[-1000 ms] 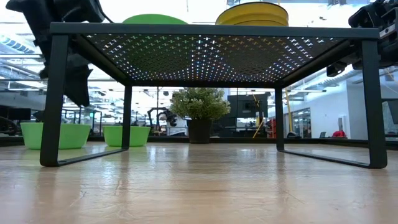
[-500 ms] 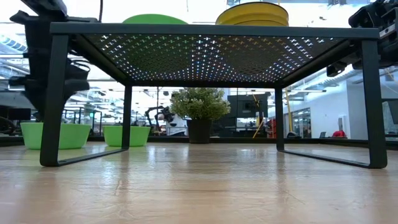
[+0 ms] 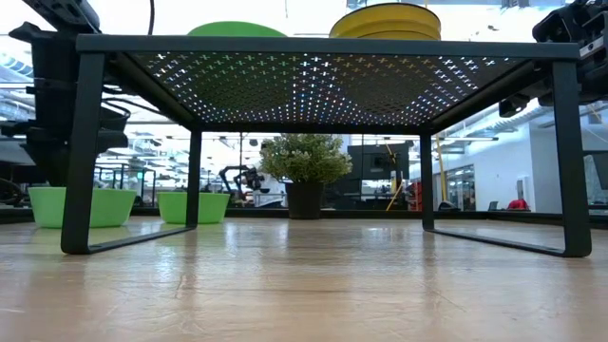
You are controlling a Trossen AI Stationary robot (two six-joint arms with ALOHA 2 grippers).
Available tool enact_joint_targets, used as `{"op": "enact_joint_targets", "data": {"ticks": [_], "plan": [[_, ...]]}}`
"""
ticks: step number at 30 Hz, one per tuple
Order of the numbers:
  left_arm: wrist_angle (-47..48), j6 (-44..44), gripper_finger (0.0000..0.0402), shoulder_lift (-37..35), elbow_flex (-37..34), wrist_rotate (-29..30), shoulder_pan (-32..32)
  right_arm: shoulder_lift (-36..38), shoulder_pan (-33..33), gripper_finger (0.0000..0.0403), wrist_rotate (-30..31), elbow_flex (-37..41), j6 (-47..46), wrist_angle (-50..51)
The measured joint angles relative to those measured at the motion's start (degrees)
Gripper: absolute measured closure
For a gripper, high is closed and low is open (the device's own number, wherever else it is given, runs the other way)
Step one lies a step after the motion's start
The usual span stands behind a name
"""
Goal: Pick & Place Mini bowls
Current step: Stack the left green bowl on top of the green bowl on the shelf
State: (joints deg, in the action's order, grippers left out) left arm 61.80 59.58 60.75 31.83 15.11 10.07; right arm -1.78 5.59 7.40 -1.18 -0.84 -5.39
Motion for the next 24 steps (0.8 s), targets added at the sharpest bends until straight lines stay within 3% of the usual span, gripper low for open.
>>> {"op": "enact_joint_targets", "data": {"ticks": [10, 17, 24], "plan": [[-3.53, -1.38, 0.0268, 0.0, 0.0, -2.64, -0.02, 0.0, 0.01, 0.0403, 0.0, 0.01, 0.0, 0.0], [-12.2, -6.5, 0.0268, 0.0, 0.02, -4.33, -1.21, 0.0, 0.01, 0.0403, 0.0, -0.01, 0.0, 0.0], [-12.83, -6.98, 0.0268, 0.0, 0.02, -4.29, -3.43, 0.0, 0.0, 0.0403, 0.0, -0.01, 0.0, 0.0]]}}
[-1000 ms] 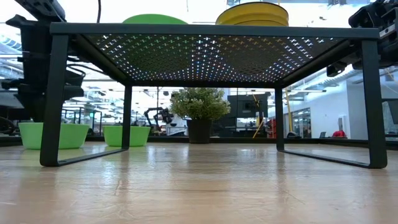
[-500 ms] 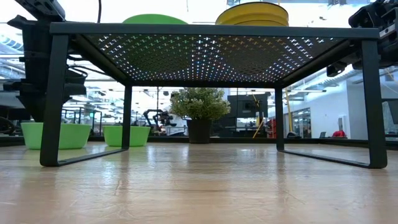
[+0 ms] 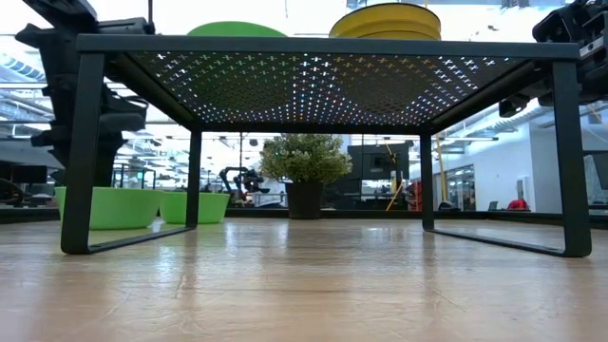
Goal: Pick & Place Mini bowls
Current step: Stack the left green bowl on top of the green bowl on the shelf
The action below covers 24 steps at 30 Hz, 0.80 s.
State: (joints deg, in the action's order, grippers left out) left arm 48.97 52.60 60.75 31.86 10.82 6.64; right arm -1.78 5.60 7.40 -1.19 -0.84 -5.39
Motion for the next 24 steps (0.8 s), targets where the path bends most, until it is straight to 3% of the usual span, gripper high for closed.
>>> {"op": "enact_joint_targets", "data": {"ticks": [24], "plan": [[0.61, 3.85, 0.0268, 0.0, -2.93, 1.22, -2.23, 0.0, -0.01, 0.0403, 0.0, 0.01, 0.0, 0.0]]}}
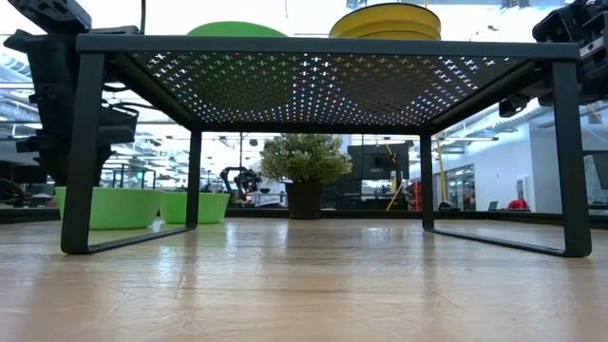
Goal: Pick & Place Mini bowls
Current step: Stack the left green bowl on top of the green bowl on the shelf
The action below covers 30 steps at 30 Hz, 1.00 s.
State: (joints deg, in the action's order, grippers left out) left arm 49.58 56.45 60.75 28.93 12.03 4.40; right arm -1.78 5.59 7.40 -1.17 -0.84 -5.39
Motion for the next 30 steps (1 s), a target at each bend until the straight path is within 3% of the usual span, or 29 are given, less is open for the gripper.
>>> {"op": "enact_joint_targets", "data": {"ticks": [23, 30], "plan": [[-0.02, -0.42, 0.0269, 0.0, 0.0, 0.46, 0.0, 0.0, 0.0, 0.0403, 0.0, -0.01, 0.0, 0.0], [-0.04, 0.12, 0.0317, 0.0, 0.0, 0.46, 0.0, 0.0, 0.0, 0.0403, 0.0, 0.0, 0.0, 0.0]]}}
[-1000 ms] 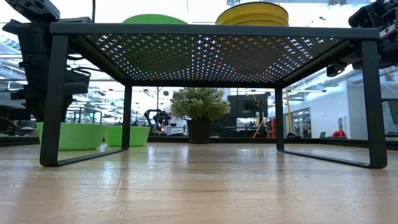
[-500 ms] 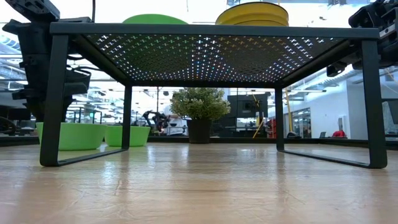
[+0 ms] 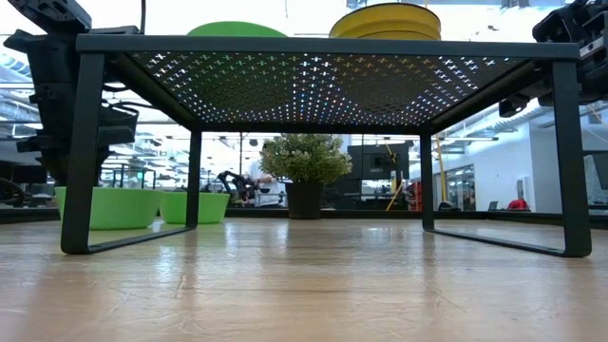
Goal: Pick & Place Mini bowls
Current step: Stack the left green bowl on top of the green bowl on the shelf
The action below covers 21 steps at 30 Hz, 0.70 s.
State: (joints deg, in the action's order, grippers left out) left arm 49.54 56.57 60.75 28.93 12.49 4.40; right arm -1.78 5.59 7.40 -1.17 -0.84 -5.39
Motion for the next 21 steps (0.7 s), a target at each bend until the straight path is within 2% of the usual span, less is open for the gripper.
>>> {"op": "enact_joint_targets", "data": {"ticks": [7, 21], "plan": [[-0.36, 0.57, 0.0392, -0.13, 0.05, 0.02, 0.0, 0.0, 0.01, 0.0403, -0.01, -0.01, 0.0, 0.0], [-0.17, 0.75, 0.0387, -0.07, 0.04, 0.04, 0.0, 0.0, 0.01, 0.0403, 0.0, -0.02, 0.0, 0.0]]}}
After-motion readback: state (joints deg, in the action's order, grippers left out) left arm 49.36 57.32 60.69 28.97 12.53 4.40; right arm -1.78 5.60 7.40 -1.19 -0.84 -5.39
